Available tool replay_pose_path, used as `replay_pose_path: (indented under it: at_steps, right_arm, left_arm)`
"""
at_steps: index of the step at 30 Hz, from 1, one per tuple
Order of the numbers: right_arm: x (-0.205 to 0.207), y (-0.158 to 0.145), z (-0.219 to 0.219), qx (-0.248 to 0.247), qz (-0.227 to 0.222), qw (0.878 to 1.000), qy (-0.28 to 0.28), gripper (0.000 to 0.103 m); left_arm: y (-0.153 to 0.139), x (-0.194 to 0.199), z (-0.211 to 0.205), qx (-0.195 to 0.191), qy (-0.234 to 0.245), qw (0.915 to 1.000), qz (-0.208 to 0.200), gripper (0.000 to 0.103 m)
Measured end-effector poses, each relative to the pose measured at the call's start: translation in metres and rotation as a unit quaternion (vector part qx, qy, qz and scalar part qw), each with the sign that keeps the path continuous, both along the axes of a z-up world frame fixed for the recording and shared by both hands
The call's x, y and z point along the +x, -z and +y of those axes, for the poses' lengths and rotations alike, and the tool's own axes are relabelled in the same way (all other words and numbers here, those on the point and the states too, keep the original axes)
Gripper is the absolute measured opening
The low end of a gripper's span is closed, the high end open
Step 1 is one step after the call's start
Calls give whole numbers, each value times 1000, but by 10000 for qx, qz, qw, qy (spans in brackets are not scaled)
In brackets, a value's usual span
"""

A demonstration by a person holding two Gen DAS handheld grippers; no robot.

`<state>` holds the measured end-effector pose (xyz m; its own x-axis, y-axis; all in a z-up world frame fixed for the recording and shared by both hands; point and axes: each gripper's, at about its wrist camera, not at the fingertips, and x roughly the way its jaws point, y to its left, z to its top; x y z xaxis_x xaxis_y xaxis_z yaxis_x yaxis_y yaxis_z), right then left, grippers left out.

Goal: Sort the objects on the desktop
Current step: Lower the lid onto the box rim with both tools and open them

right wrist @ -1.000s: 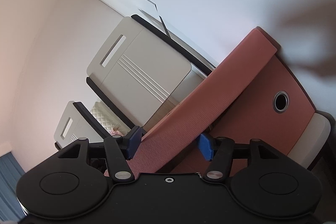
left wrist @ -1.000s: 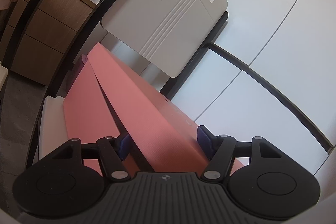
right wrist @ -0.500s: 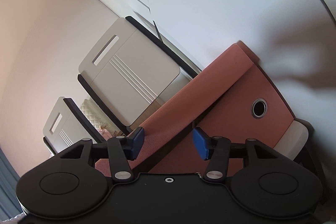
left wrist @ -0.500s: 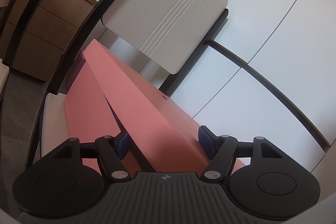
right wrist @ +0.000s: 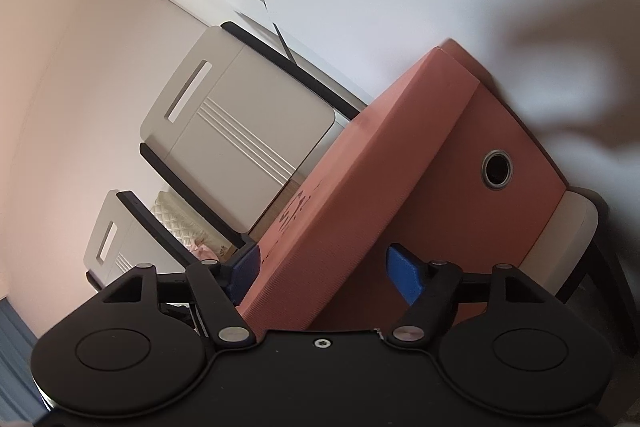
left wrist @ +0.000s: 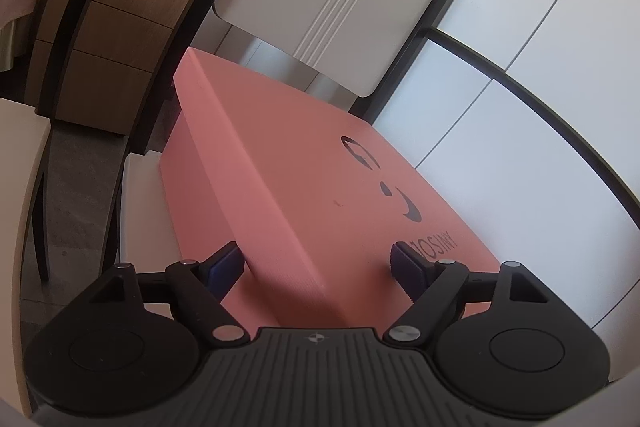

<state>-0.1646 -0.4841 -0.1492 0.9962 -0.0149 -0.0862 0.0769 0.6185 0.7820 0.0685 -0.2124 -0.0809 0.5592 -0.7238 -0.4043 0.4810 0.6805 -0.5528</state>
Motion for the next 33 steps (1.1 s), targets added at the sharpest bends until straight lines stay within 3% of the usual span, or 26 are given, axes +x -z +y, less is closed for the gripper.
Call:
replay_pose_path:
  at_steps: [1,6,11,20,23,30,33]
  right_arm:
    - [0,-1,1,-81,42,9999,53,55]
    - [-1,-4,3,-152,-40,9996,250,55]
    - [2,2,-2,-40,57,9994,340,52]
    - [7,17,-10,304,327,9987,245,57]
    - [4,11,-6,54,381,9988,318,57]
    - [-3,8,-11,-10,428,9981,440,57]
    - [-4,0,-5,-319,515,9969,501,57]
  left_arm:
    - [1,0,-1,21,-23,10000,3,85]
    - [-3,-4,-5,23,-90,9997,-217,85]
    - [2,2,-11,42,-65,9999,-120,85]
    - [5,3,-24,404,-146,9986,-305,86]
    - [5,4,-24,379,-183,9988,-269,87]
    - [4,1,-19,407,-263,9985,-237,88]
    - [1,-1,-13,487,-323,9981,-207,89]
